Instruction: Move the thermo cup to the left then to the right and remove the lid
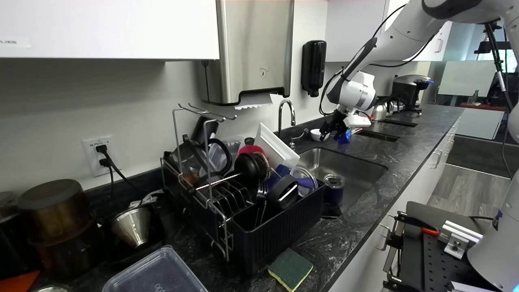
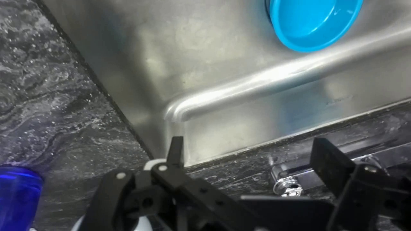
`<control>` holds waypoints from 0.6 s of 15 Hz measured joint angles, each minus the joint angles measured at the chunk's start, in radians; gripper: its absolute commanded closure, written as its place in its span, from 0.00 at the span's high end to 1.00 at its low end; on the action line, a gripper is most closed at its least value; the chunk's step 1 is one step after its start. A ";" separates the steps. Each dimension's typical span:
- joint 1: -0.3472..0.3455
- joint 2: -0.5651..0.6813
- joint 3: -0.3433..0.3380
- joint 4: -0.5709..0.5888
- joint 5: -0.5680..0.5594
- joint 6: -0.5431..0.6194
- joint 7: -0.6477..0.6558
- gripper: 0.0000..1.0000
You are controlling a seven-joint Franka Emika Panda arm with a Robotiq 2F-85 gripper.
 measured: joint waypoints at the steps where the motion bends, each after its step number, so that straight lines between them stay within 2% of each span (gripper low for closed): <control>1: -0.020 0.000 0.022 -0.003 -0.010 0.000 -0.049 1.00; 4: -0.063 0.003 0.067 -0.011 -0.031 0.000 -0.170 1.00; 9: -0.101 0.004 0.103 -0.010 -0.047 -0.042 -0.312 1.00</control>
